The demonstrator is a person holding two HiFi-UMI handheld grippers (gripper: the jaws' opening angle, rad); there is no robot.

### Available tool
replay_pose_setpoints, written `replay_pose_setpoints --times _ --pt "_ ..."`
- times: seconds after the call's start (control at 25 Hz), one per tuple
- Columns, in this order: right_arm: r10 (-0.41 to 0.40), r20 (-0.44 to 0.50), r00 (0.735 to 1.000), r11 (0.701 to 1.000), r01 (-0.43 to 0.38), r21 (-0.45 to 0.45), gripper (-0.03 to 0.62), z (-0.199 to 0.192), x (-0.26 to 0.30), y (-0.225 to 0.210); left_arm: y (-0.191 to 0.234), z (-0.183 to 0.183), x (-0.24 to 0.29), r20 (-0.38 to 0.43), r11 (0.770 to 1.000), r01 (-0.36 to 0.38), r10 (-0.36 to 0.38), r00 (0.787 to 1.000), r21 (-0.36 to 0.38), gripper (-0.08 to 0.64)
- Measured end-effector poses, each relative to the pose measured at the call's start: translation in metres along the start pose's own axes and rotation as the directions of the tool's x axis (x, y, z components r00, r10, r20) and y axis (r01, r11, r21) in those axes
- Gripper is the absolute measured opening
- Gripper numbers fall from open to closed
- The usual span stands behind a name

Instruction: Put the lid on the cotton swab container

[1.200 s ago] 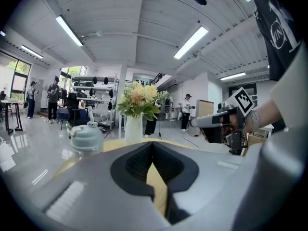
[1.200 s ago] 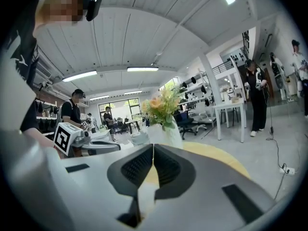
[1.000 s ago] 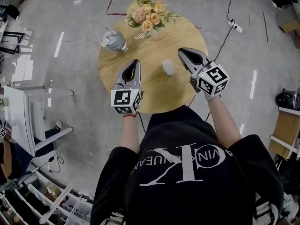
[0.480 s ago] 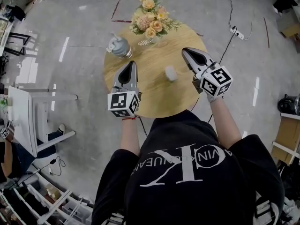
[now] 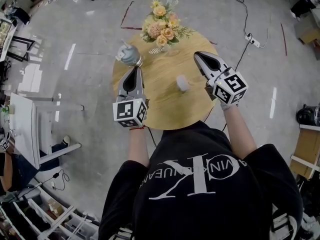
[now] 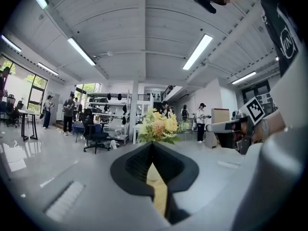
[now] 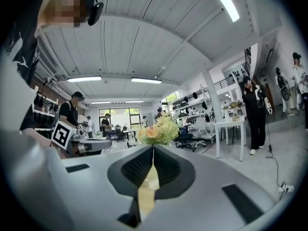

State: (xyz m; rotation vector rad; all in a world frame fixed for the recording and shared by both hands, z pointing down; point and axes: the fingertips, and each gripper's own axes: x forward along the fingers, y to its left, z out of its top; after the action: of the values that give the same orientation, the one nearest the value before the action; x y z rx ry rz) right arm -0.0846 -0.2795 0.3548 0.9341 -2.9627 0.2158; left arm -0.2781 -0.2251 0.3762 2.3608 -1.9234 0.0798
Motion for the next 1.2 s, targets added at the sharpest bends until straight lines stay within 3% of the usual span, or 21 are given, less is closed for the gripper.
replay_pose_setpoints --times 1.2 --pt "-0.020 0.077 0.997 0.997 0.025 -0.067 0.015 0.036 0.002 -0.012 0.021 0.030 -0.010 0.069 0.995 -0.102 0.101 0.993 0.010 0.011"
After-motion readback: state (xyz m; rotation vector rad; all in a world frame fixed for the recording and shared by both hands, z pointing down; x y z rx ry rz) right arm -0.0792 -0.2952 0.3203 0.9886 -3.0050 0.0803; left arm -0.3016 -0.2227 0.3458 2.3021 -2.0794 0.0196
